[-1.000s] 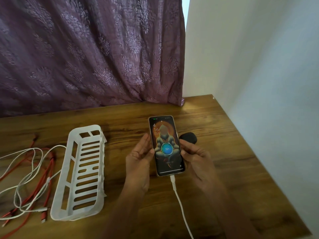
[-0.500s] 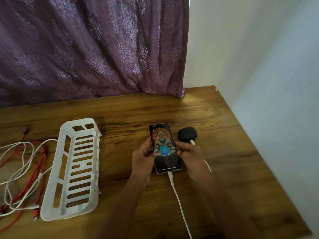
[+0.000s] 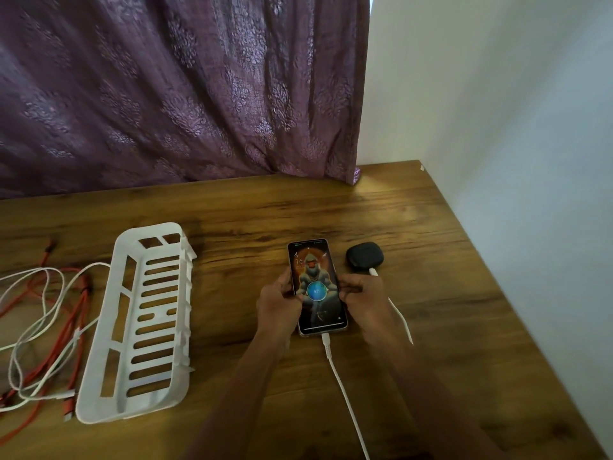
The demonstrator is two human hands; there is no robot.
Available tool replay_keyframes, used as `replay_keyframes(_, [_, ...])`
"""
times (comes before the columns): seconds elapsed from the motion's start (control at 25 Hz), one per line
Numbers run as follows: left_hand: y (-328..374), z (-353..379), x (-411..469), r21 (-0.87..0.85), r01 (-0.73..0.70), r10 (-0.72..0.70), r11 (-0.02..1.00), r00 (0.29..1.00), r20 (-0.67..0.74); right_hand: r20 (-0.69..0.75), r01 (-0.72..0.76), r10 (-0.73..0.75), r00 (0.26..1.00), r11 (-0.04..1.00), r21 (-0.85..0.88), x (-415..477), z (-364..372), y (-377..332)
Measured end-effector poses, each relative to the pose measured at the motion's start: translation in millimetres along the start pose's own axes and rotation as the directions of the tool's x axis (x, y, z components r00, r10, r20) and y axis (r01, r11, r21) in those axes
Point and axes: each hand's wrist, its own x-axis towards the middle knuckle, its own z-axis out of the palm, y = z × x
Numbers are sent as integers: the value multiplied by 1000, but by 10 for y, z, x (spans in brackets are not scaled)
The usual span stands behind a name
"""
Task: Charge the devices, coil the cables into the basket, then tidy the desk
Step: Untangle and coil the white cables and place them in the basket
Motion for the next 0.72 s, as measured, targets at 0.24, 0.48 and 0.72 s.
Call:
replay_keyframes(0.24, [-30,54,8,104,6,-8,995,1000,16,-73,35,-41,996,997,-72,21,39,36])
replay_keyframes(0.48, [-4,53,-80,143,-32,26,989,999,42,-86,71,-82,993,989,-127,29,53,74])
replay_keyframes(0.72, [-35,-109,-346,231,-137,128,963,990,51,-108,81,-107,988,973,-218,-96,160,46])
